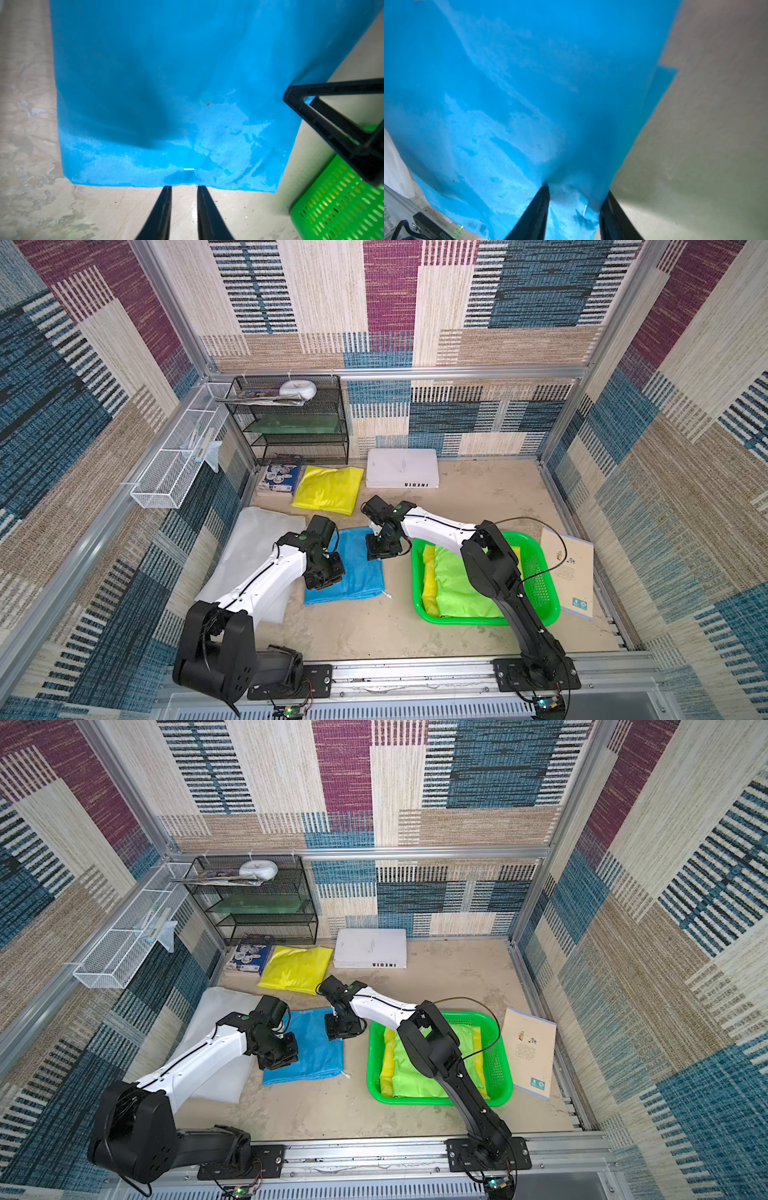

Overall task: Put the folded raincoat in the basket
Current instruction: Pick up the raincoat from the center of the board.

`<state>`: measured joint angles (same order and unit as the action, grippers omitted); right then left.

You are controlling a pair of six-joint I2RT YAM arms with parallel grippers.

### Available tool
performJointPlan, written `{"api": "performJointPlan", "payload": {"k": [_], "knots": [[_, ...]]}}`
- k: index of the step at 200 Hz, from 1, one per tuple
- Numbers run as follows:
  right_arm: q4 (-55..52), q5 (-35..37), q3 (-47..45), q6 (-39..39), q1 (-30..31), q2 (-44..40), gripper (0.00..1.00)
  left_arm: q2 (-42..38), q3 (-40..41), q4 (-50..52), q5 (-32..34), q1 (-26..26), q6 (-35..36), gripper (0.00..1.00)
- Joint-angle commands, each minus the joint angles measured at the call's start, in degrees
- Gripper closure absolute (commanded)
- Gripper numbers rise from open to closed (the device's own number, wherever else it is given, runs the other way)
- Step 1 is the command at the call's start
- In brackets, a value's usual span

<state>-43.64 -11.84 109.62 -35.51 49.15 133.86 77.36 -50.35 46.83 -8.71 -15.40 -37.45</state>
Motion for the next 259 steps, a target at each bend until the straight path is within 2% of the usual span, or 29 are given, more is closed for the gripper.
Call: {"api": "performJointPlan", "payload": {"k": [1,23,60,86,100,123,148,184,223,259], "knots": [[0.90,-0.90,-0.83,-0.56,0.13,0.79,0.62,-0.37,-0.45,1.10,0.45,0.37,0.63,0.73],[0.29,-0.14,-0.61,0.27,-0.13,0.79,0.72,-0.74,-0.47,1.23,1.51,0.76,0.60,0.73],[-5.92,2.57,3.20,6.26,-1.06,0.70,0.95,-2.94,-1.76,3.50,5.82,2.20,0.02,0.72],[-9.14,4.75,2.35,9.48,-1.66,0.01,1.00,-4.54,-1.99,2.22,3.85,3.50,0.75,0.67],[-10.17,5.72,1.49,11.11,-1.70,-0.61,1.00,-4.73,-1.62,0.91,0.26,5.19,0.38,0.66],[-12.29,7.39,1.72,13.28,-2.01,-0.47,0.98,-3.44,-0.66,-1.39,-1.12,6.65,0.01,0.63],[-12.44,7.56,2.39,13.89,-2.54,-0.27,0.93,0.00,0.79,-4.71,0.25,7.13,0.62,0.62],[-12.18,6.41,2.73,13.94,-2.97,0.32,0.91,4.80,2.04,-8.12,4.79,7.68,0.60,0.61],[-11.56,5.71,2.17,14.04,-3.09,0.35,0.88,5.30,7.92,-18.70,3.84,7.84,0.97,0.62],[-11.50,5.10,2.35,14.11,-3.09,0.61,0.87,7.04,8.03,-21.81,3.05,7.84,1.28,0.63]]}}
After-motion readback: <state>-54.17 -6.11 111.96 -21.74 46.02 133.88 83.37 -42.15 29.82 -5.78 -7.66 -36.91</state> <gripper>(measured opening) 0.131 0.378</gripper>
